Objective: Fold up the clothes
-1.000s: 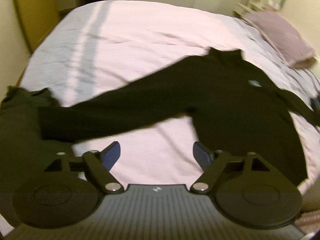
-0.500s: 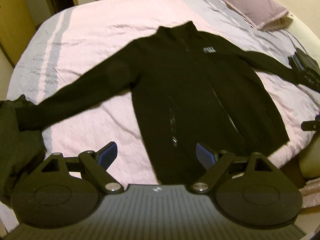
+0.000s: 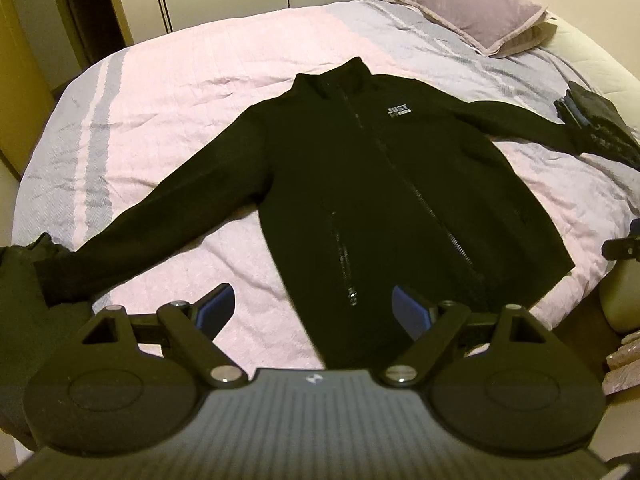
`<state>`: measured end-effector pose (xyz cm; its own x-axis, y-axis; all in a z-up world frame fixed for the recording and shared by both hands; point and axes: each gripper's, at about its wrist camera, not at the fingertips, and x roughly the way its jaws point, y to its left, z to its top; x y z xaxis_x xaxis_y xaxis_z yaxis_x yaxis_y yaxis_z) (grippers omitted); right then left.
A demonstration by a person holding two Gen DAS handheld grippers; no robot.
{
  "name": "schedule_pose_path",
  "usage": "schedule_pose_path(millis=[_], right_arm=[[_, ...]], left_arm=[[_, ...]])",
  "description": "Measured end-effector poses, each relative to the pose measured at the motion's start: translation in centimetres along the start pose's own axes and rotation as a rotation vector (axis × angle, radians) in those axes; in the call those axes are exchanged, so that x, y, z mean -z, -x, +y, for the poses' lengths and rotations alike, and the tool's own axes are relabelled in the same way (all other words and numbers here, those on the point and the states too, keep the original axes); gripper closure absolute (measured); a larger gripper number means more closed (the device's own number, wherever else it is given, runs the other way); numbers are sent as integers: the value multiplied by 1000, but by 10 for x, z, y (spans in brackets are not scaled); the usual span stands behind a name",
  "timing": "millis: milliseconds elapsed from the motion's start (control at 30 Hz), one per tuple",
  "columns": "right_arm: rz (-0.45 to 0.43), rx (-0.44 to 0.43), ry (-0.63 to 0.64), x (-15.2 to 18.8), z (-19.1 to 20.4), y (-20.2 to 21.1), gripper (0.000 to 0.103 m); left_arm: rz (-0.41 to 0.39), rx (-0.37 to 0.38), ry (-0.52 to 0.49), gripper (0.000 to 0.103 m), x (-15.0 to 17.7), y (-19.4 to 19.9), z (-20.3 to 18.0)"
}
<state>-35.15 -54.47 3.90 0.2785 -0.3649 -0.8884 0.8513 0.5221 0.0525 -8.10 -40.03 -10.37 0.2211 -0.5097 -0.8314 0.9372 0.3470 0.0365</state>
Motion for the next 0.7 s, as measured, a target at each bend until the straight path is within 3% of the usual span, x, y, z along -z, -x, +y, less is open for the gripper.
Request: schedule_pose_path(millis=[300, 700], right_arm=[[12, 4, 26, 5, 23, 4, 15], [37, -5, 43, 8, 38, -2, 15]], left_arm=[[38, 2, 3, 20, 22, 0, 21], [38, 8, -22, 20, 25, 1, 24]])
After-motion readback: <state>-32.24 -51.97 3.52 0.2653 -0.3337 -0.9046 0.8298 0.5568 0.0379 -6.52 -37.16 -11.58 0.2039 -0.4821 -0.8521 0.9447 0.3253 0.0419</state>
